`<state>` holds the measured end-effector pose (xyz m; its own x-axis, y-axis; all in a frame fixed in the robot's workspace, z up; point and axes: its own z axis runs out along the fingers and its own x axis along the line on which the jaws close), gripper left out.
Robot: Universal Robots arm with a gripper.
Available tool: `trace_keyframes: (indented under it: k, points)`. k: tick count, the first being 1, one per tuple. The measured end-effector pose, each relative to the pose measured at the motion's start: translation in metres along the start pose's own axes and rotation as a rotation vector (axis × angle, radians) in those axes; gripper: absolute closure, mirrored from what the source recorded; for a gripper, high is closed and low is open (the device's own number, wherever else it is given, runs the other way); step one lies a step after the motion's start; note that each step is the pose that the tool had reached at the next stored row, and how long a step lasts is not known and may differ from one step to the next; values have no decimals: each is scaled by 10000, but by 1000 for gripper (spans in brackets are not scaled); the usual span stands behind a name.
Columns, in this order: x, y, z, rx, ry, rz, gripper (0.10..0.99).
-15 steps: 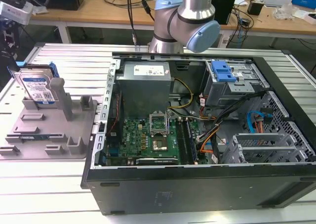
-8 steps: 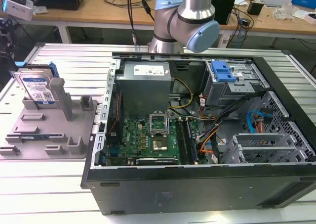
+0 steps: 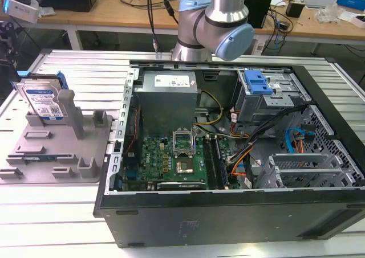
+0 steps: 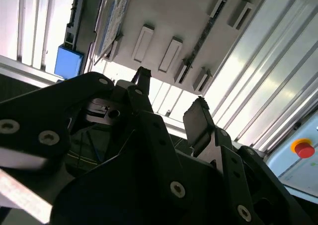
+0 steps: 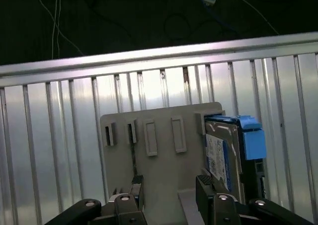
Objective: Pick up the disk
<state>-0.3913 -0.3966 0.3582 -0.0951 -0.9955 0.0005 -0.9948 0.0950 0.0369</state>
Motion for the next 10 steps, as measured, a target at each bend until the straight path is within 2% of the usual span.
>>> trace_keyframes:
  k: [3, 5, 7, 8, 10]
  points:
    - [-40, 4, 0, 1, 19, -350, 545]
    - [-220, 24, 4, 8, 41, -474, 545]
    - [-298, 32, 4, 14, 42, -489, 545]
    - [-372, 40, 5, 27, 41, -496, 545]
    - [-448, 46, 5, 77, 46, -509, 545]
